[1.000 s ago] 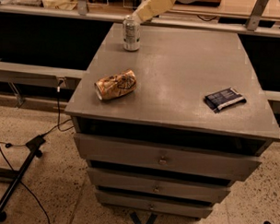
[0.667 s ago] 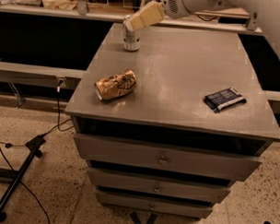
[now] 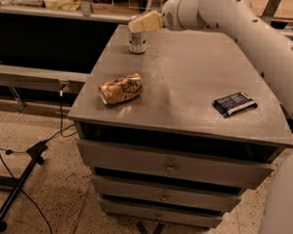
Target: Move 7up can near orange can
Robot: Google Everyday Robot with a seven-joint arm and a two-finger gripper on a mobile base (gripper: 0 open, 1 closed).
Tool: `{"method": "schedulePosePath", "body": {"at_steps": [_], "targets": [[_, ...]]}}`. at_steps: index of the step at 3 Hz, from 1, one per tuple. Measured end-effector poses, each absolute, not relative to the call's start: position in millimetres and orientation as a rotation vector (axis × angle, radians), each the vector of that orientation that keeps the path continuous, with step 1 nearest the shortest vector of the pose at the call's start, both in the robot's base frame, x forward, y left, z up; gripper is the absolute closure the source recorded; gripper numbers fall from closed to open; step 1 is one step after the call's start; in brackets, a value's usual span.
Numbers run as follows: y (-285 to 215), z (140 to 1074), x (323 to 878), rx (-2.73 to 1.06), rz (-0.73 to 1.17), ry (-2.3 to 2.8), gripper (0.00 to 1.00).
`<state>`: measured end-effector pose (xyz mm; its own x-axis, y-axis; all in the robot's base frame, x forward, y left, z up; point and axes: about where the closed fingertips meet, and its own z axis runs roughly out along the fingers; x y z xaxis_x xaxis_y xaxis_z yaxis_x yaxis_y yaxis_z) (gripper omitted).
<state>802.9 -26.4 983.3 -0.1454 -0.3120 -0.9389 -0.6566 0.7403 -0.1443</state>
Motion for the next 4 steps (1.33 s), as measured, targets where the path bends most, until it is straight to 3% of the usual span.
{"method": "schedulePosePath", "body": {"at_steps": [4], "targets": [[20.8,923.0,875.1,-0.752,0.456,1.662,0.0]]}}
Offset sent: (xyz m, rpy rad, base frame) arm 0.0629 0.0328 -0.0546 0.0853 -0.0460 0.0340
